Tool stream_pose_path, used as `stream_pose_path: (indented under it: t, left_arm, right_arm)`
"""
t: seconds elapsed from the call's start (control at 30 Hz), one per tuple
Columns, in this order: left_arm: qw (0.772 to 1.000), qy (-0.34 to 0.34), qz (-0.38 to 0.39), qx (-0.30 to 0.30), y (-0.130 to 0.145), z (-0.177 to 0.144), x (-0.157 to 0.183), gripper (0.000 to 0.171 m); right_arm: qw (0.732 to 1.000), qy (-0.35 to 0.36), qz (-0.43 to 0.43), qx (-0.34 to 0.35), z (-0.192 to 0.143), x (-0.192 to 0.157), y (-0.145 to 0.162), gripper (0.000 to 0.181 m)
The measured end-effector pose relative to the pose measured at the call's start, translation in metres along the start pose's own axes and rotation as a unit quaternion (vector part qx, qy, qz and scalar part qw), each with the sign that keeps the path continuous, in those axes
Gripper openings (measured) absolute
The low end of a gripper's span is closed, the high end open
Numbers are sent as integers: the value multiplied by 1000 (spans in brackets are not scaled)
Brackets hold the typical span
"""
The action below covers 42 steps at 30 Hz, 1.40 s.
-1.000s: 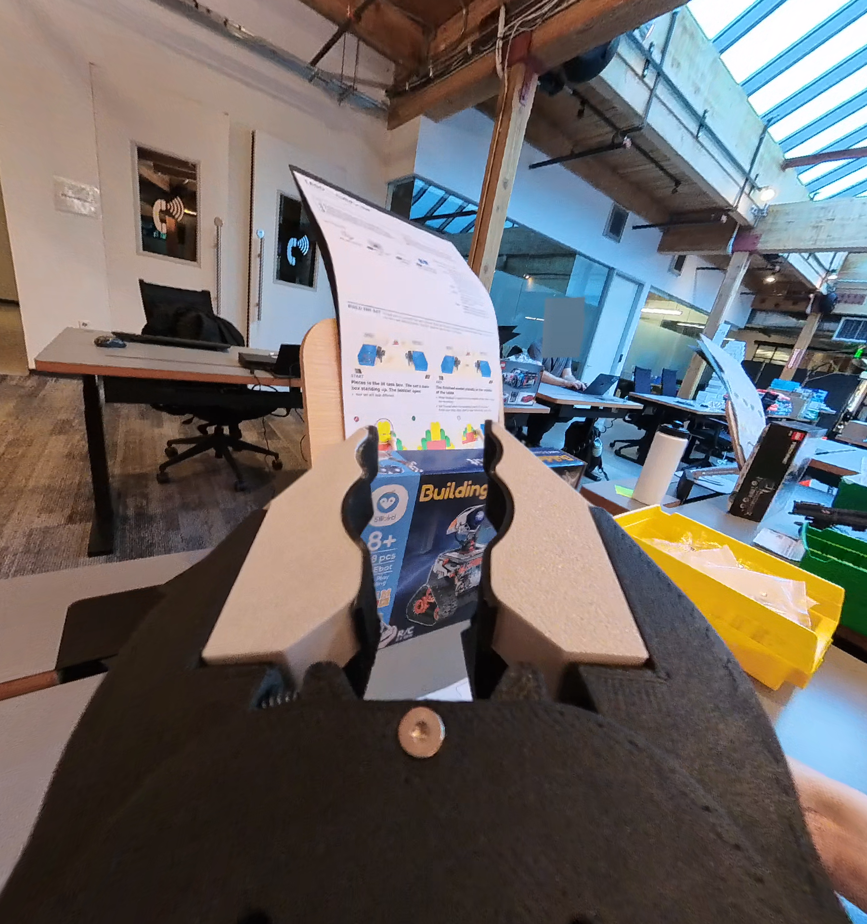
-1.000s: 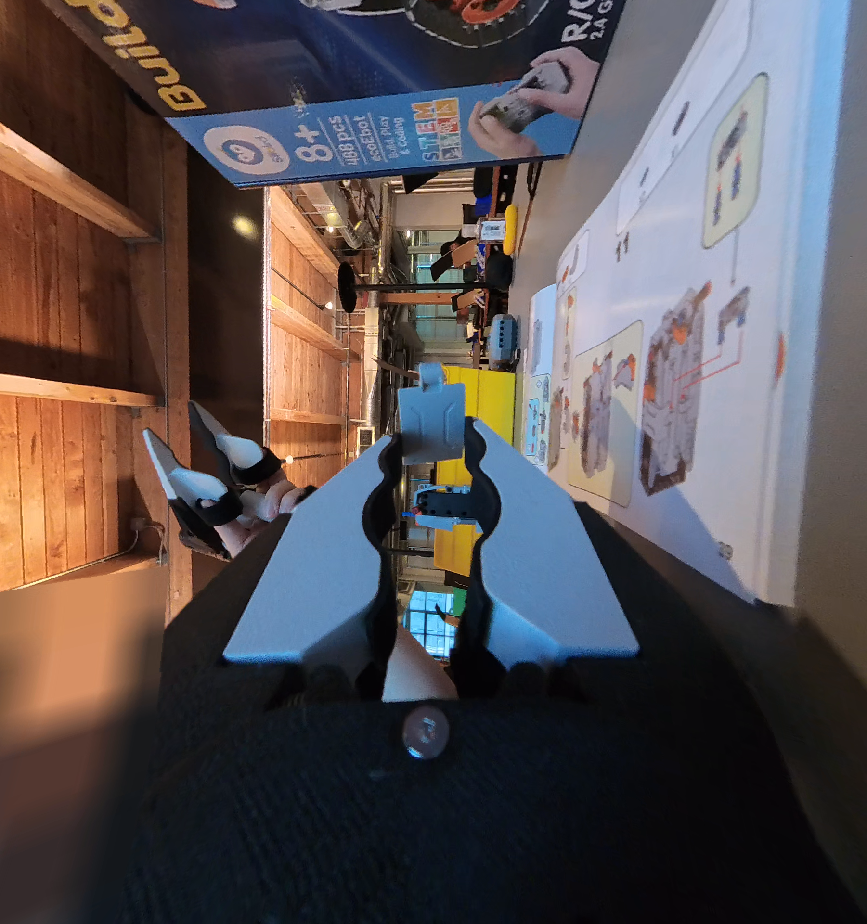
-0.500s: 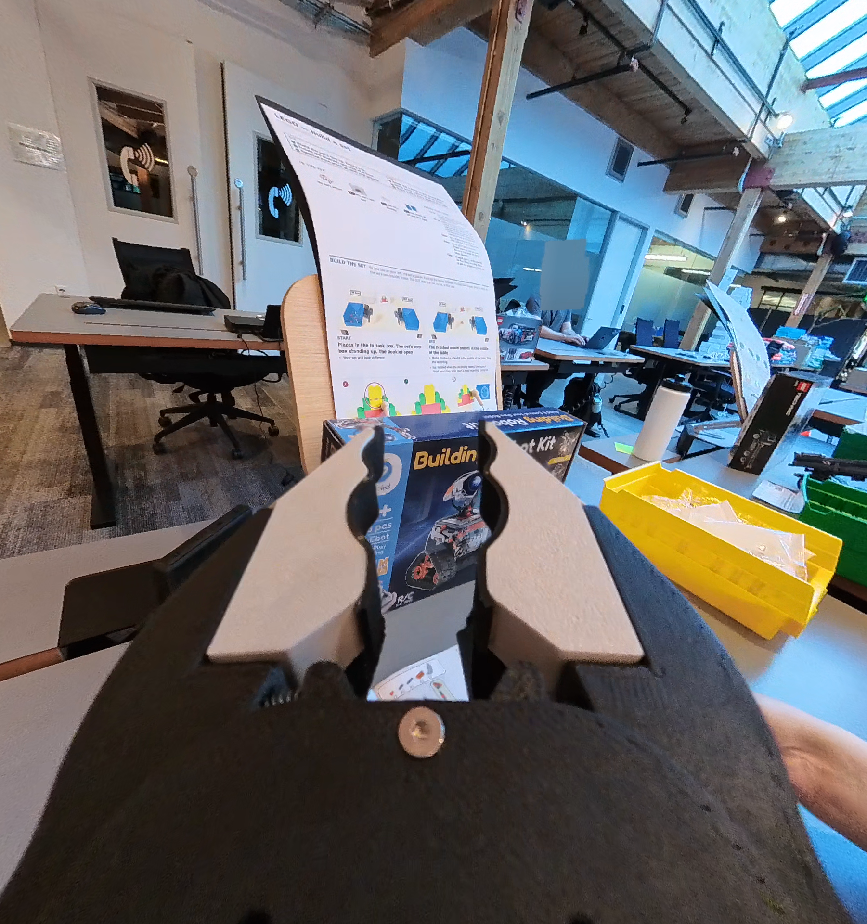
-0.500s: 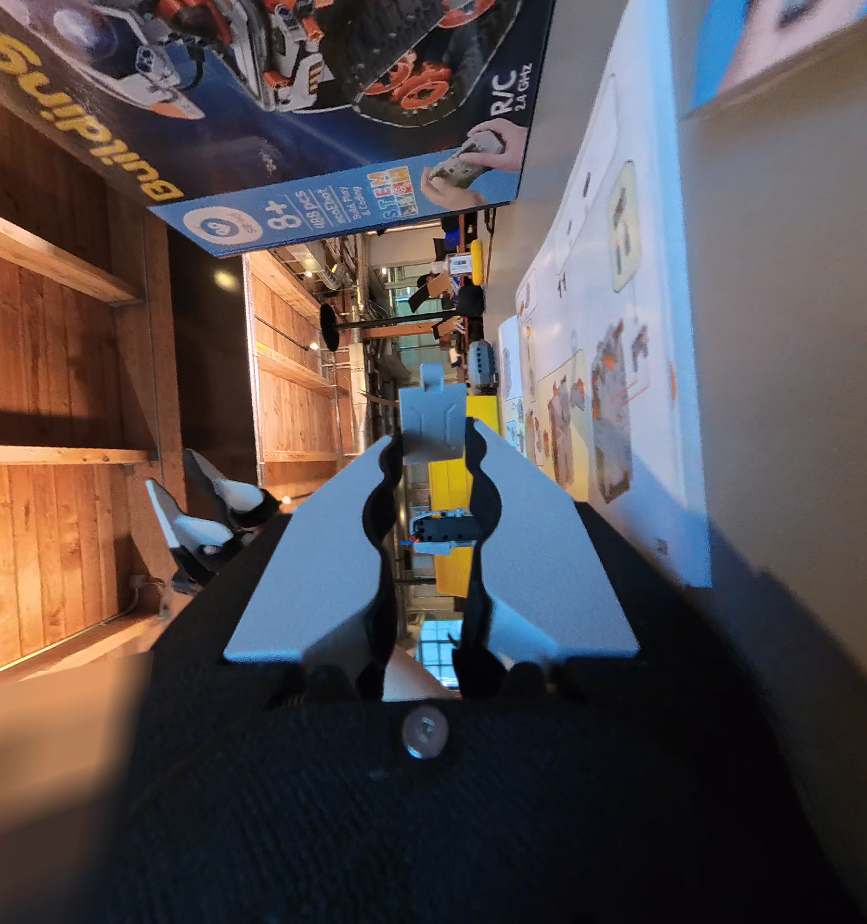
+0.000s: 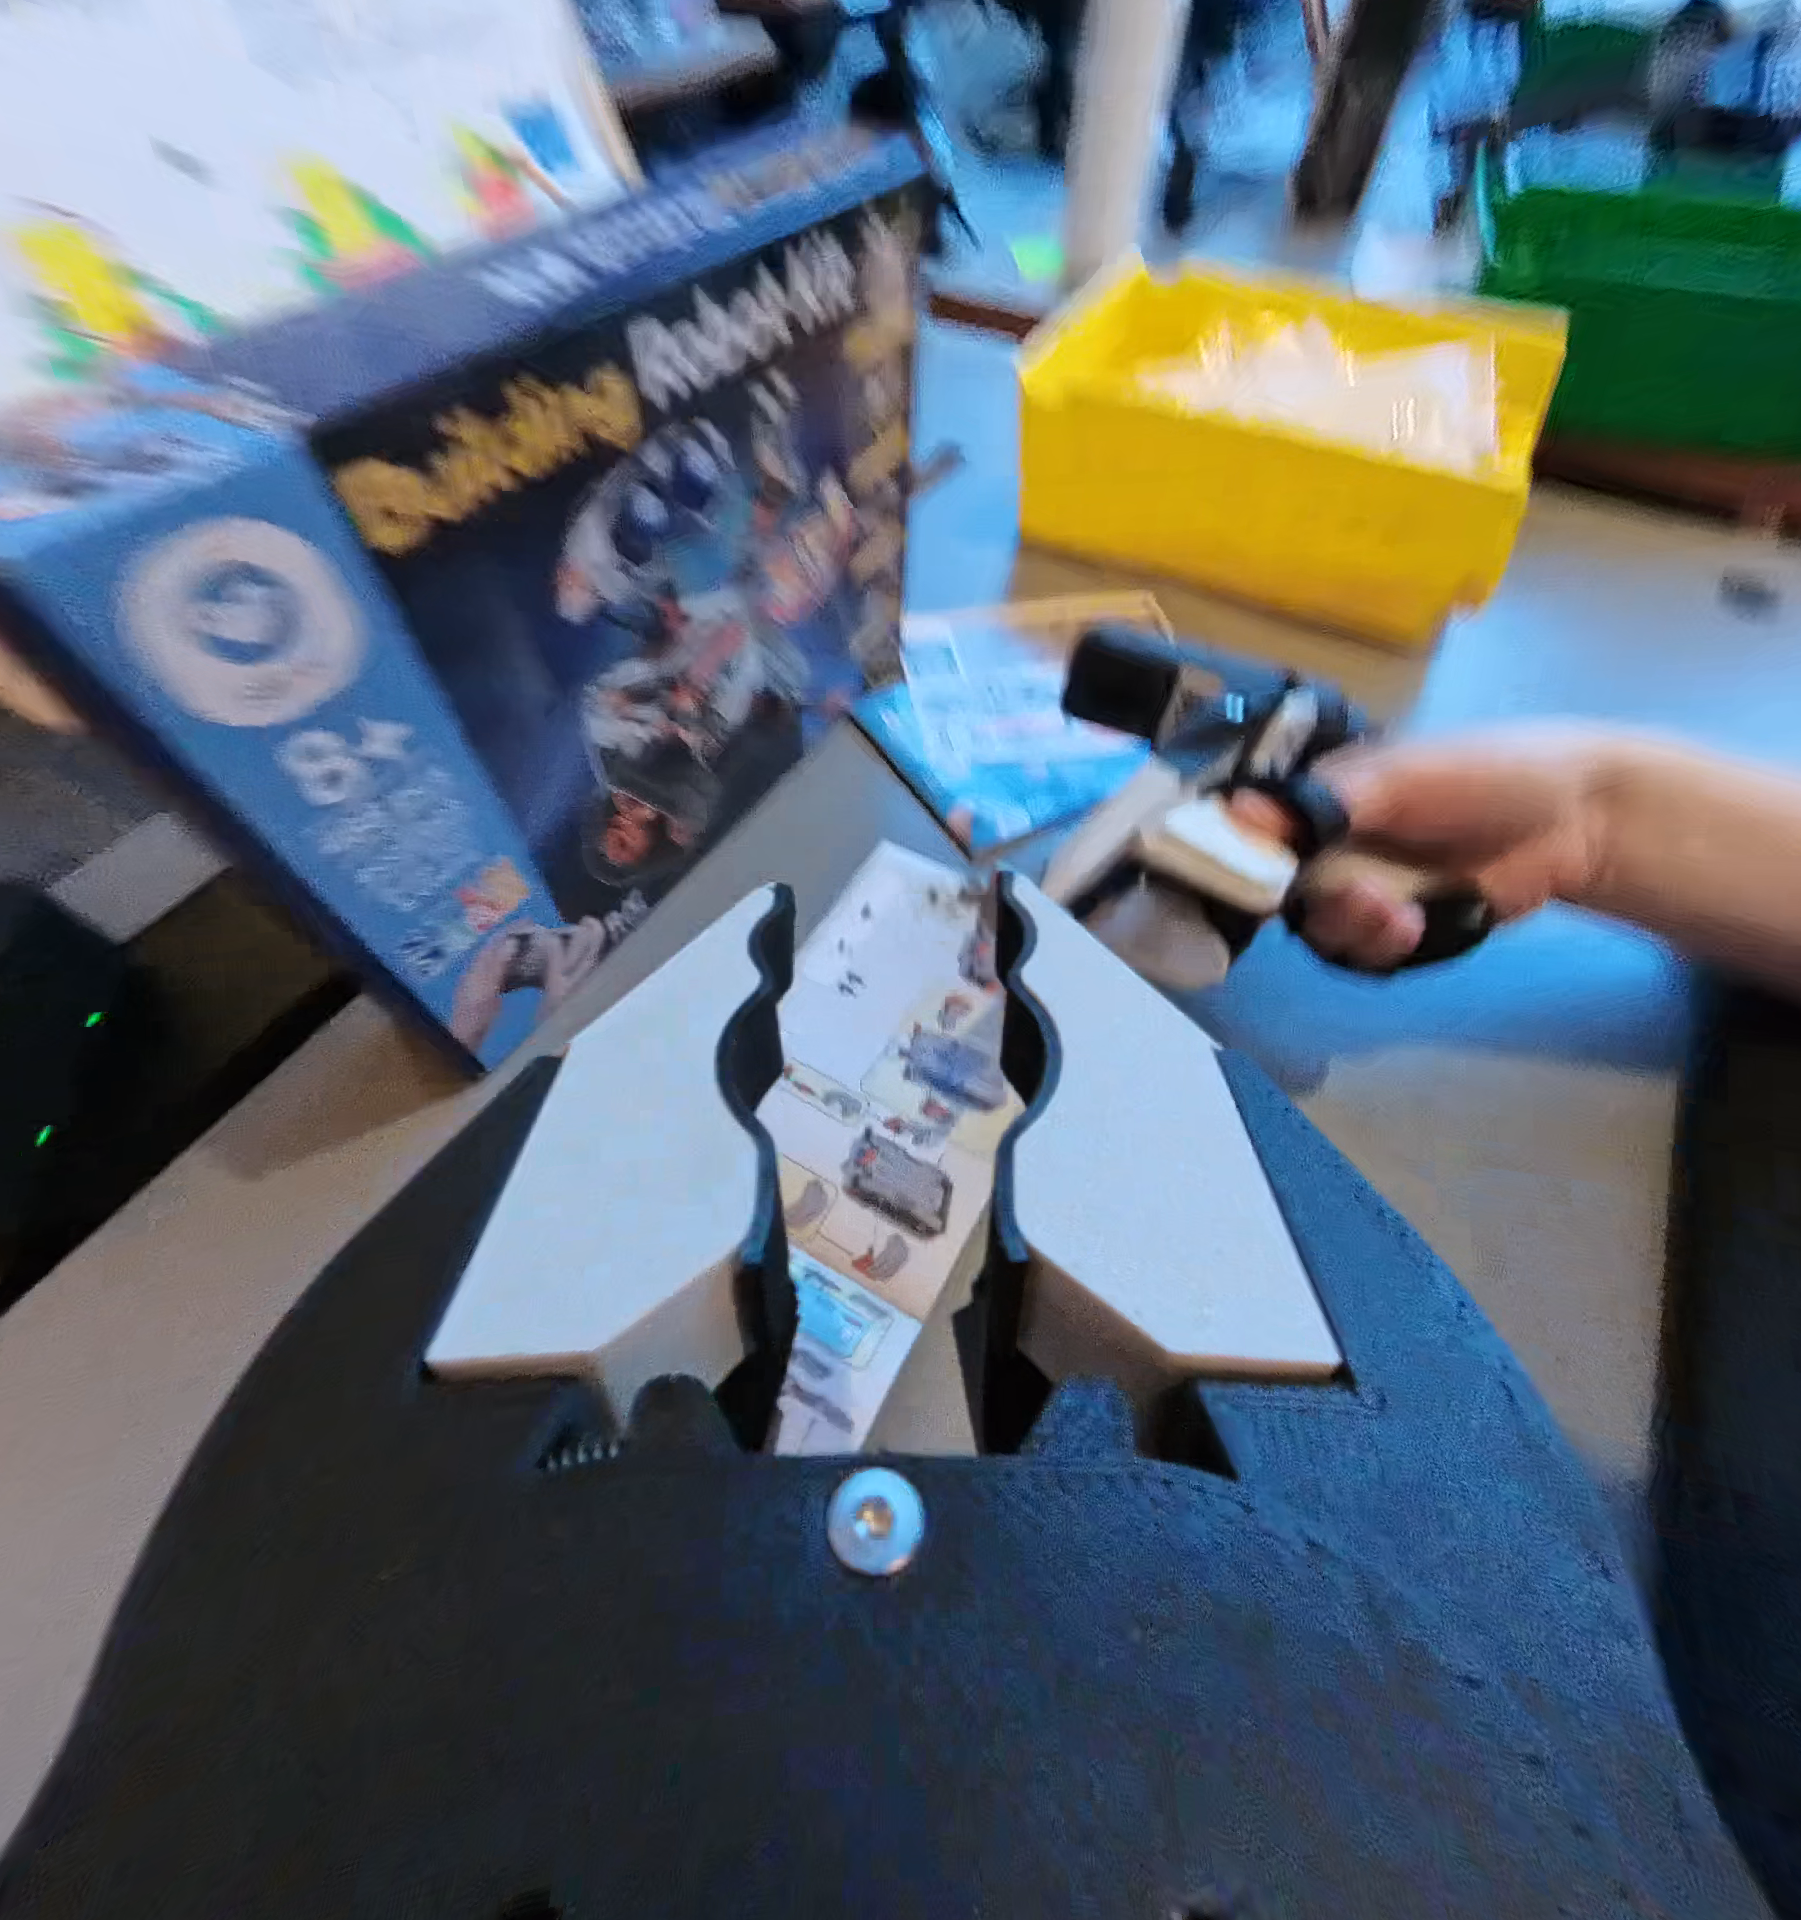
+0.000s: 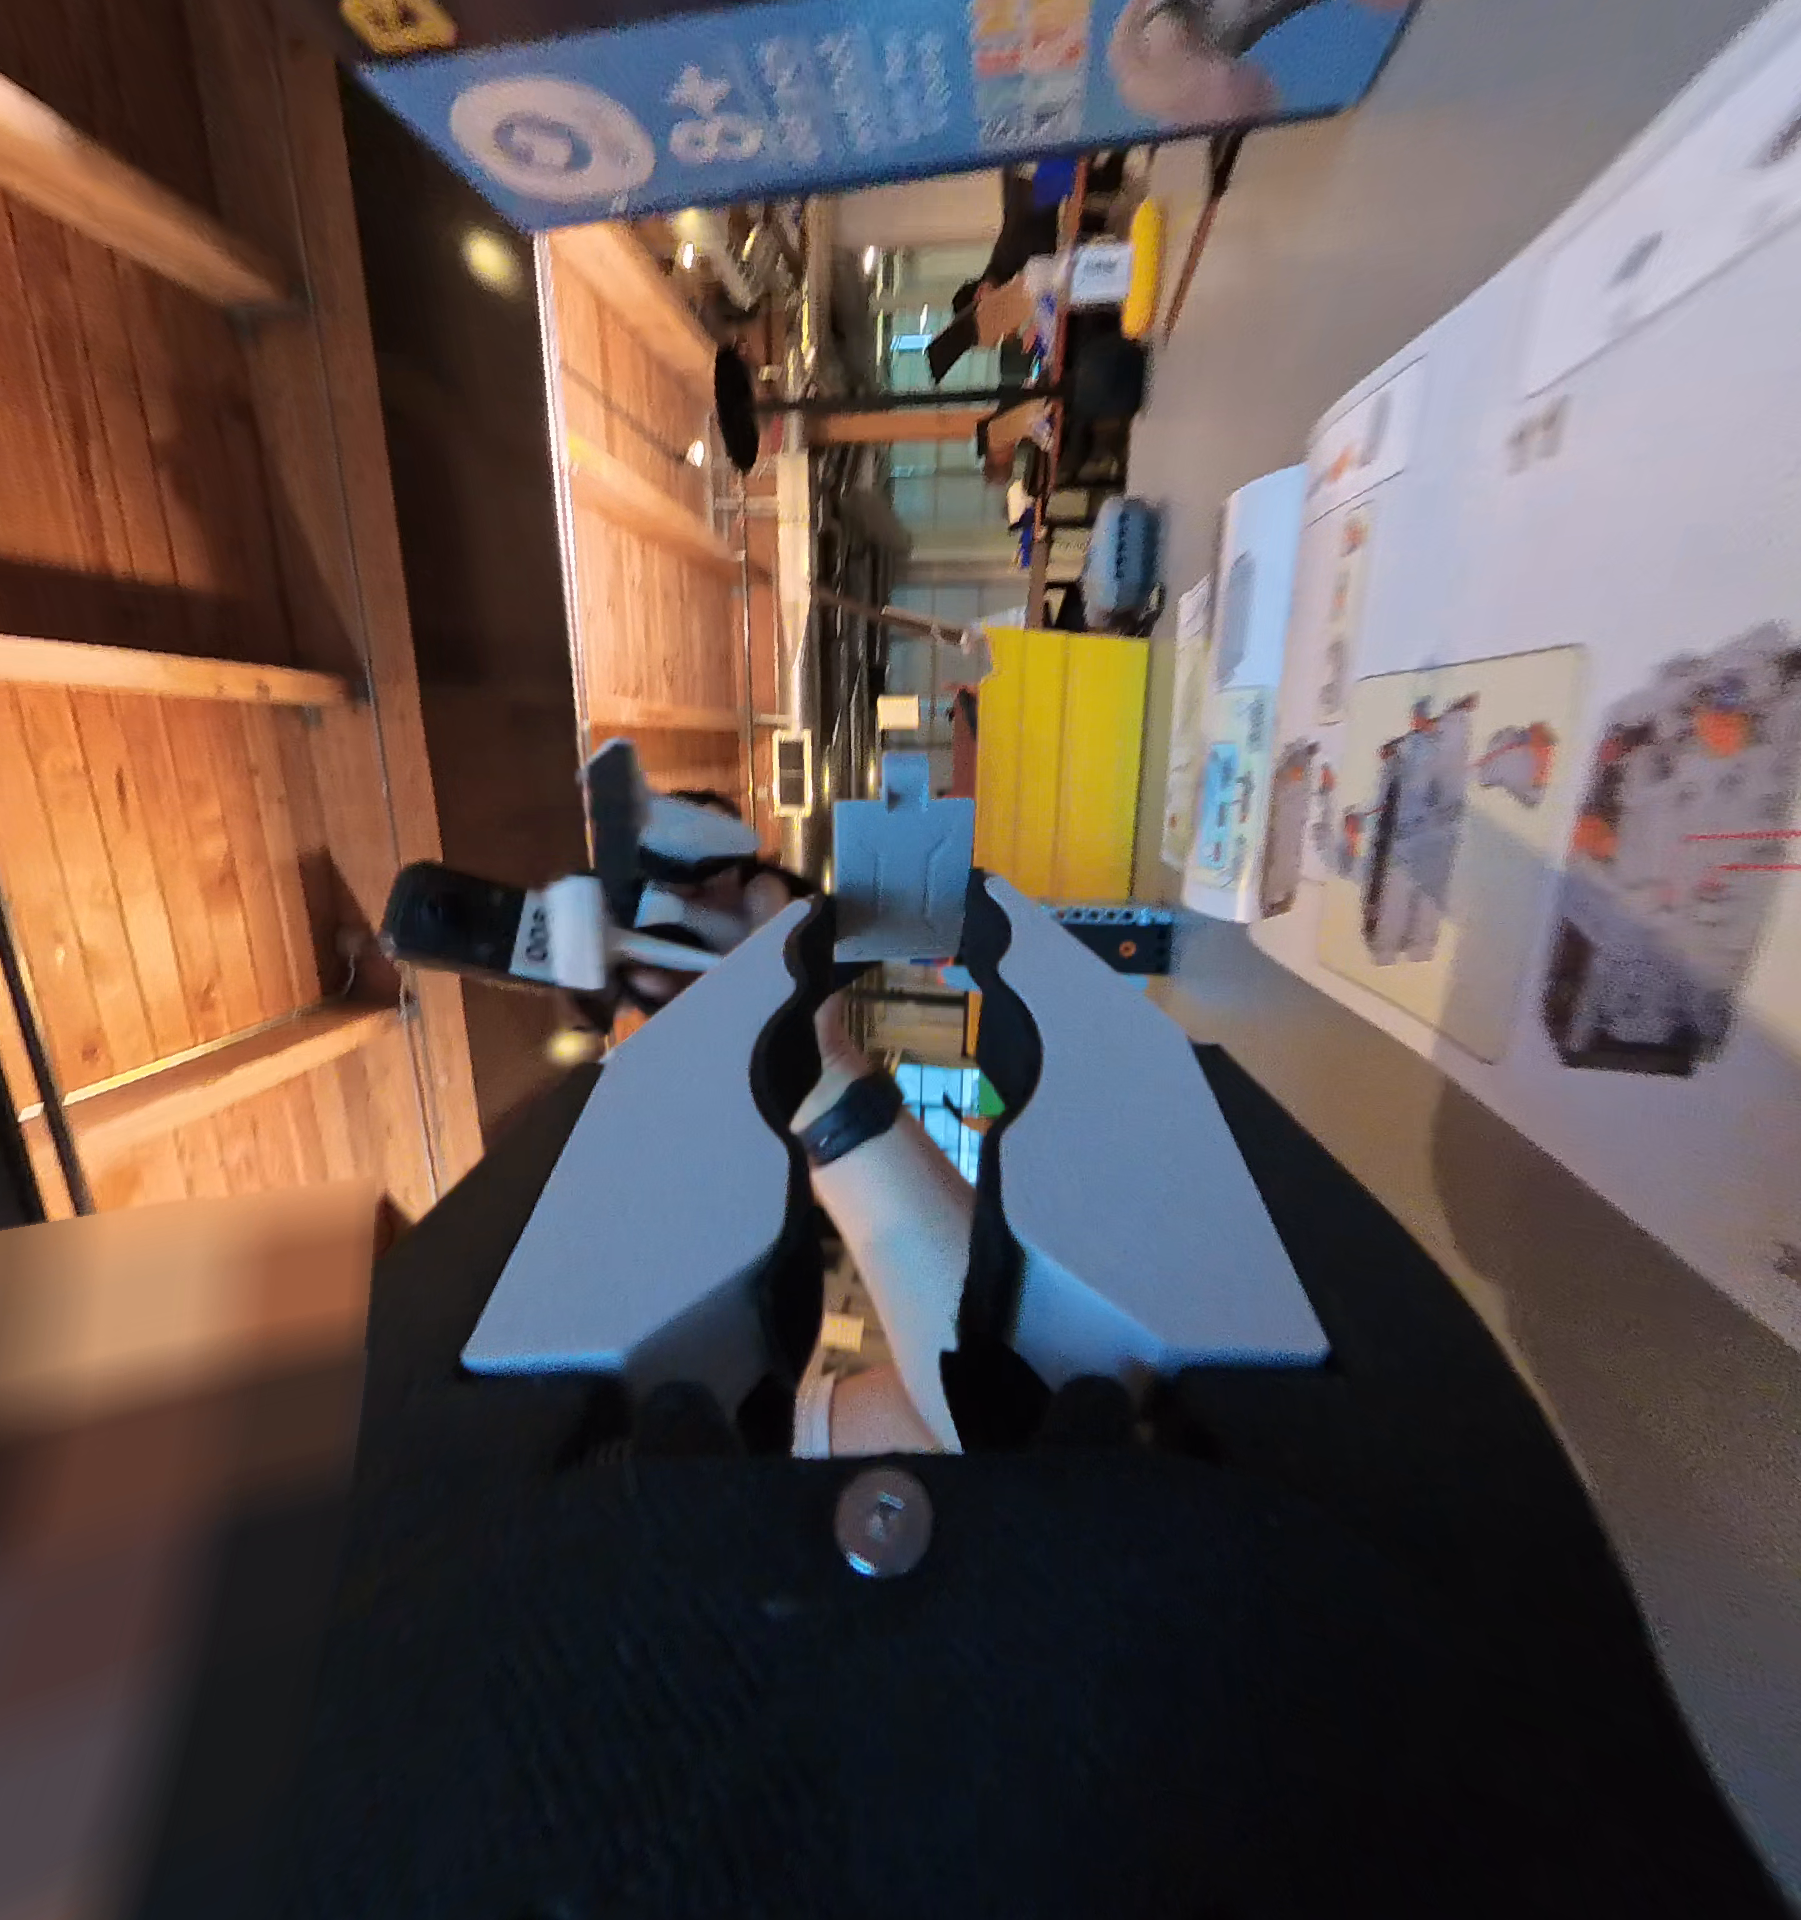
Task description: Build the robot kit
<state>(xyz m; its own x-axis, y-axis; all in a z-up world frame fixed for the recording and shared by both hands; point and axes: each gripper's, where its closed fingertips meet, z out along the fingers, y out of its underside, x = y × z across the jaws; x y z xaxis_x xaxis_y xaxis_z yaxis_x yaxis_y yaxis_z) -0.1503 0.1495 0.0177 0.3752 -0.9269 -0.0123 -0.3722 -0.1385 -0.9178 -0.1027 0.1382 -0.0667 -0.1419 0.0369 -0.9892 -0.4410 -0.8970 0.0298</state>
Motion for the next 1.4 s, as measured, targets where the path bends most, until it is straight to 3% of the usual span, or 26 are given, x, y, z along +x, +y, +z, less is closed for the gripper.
stream_pose_path:
  t: [0.1,0.2,0.57,0.67,0.73,0.77,0.8,0.83,0.9,1.03,1.1,1.13,1.2,1.3,1.4]
  left_arm:
    - [993,43,84,-75,34,33,25,30]
    - [985,84,97,-112,51,49,42,22]
    - [984,149,73,-59,44,58,56,5]
    - [978,203,-10,-51,35,49,58,5]
    - [972,226,-67,-25,26,41,52,5]
    - [969,234,-81,-13,24,36,50,5]
    - [966,242,-90,-4,22,31,48,5]
    - [964,247,-97,5,19,28,47,5]
    - [958,267,-103,14,16,22,51,5]
    - [945,309,-104,-6,20,23,66,5]
    - [941,322,-104,-17,23,26,72,5]
    - [940,325,-103,-24,25,27,74,5]
    - [938,329,-99,-35,29,29,78,5]
    - [940,326,-90,-46,33,31,80,5]
    - [947,305,-97,-40,31,34,72,7]
  right_arm:
    - [999,-8,-15,-35,0,-9,7,24]
    - [999,-14,-15,-34,-3,-13,4,24]
    - [998,-34,-17,-57,-5,-22,8,24]
    - [990,-22,-95,-98,-5,-26,16,37]
    - [967,-7,-218,-134,-7,-32,20,37]
    - [941,25,-305,-142,-9,-29,18,39]
    - [899,60,-414,-132,-10,-26,11,47]
    - [837,86,-528,-112,-12,-28,4,55]
    - [680,121,-719,-78,-16,-32,0,69]
    - [469,130,-872,-52,-8,-46,24,74]
    - [342,165,-923,-55,-7,-39,27,58]
    - [296,171,-938,-53,-7,-37,30,50]
    - [260,163,-951,-41,-5,-40,37,36]
    - [257,179,-949,-41,-6,-40,34,24]
    - [247,189,-950,-38,-6,-40,30,24]
